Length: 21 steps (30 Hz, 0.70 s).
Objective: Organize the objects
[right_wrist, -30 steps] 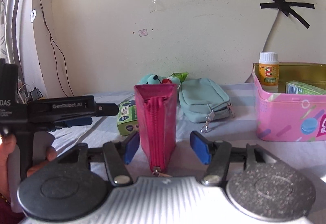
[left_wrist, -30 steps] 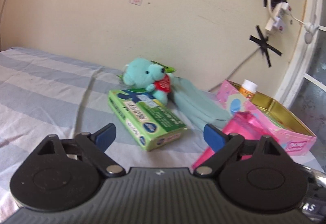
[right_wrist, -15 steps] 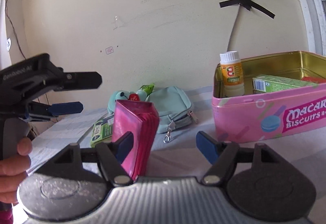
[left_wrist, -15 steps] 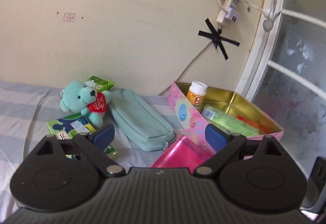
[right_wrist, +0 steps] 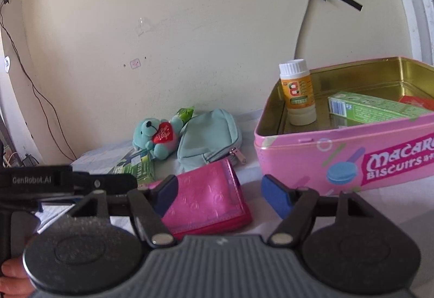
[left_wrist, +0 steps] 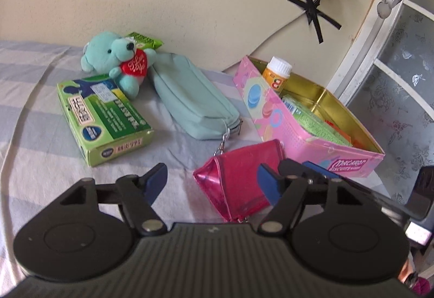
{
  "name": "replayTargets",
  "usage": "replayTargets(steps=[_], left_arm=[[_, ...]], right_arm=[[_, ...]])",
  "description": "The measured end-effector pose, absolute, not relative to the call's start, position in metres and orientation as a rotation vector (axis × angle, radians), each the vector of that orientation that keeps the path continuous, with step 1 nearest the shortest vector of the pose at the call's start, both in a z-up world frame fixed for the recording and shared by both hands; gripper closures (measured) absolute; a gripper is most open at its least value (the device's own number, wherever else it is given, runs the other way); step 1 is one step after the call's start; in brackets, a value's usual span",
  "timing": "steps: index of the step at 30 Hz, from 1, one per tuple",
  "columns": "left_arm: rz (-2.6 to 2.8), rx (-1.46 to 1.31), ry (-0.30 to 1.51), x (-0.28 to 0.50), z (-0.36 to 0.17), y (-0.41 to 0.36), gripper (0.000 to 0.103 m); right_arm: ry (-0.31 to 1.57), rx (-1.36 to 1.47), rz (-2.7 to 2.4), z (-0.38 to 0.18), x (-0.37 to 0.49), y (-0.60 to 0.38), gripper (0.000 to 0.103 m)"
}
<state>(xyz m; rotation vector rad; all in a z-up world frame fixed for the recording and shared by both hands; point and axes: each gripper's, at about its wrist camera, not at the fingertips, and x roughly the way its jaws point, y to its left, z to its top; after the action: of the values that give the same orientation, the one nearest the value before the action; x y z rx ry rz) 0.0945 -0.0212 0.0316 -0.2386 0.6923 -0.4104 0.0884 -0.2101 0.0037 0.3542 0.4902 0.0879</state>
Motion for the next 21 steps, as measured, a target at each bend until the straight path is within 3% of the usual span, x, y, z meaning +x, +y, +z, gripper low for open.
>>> replayTargets(steps=[3, 5, 6, 8, 16, 21], left_arm=[[-0.402, -0.258, 0.735, 0.108, 0.013, -0.026, 0.033], [-0.403, -0.264, 0.737, 0.111, 0.004, -0.029, 0.043], [-0.420, -0.253, 0.754, 0.111, 0.004, -0.031, 0.057], [-0.440, -0.233, 0.738, 0.104, 0.014, -0.034, 0.064], [-0.514, -0.124, 0.508, 0.086, 0.080, -0.069, 0.064], [-0.568, -0.084, 0.482, 0.104, 0.085, -0.115, 0.065]], right_arm=[[0.562, 0.429, 0.148, -0.010, 0.112, -0.219, 0.049], [0.593, 0.487, 0.216, -0.018, 0.117, -0.222, 0.059], [0.599, 0.488, 0.236, -0.017, 0.114, -0.220, 0.073], [0.569, 0.410, 0.204, -0.009, 0.099, -0.213, 0.076], [0.273, 0.257, 0.110, 0.045, 0.051, -0.222, 0.076], [0.230, 0.177, -0.006, 0.055, 0.048, -0.250, 0.076]])
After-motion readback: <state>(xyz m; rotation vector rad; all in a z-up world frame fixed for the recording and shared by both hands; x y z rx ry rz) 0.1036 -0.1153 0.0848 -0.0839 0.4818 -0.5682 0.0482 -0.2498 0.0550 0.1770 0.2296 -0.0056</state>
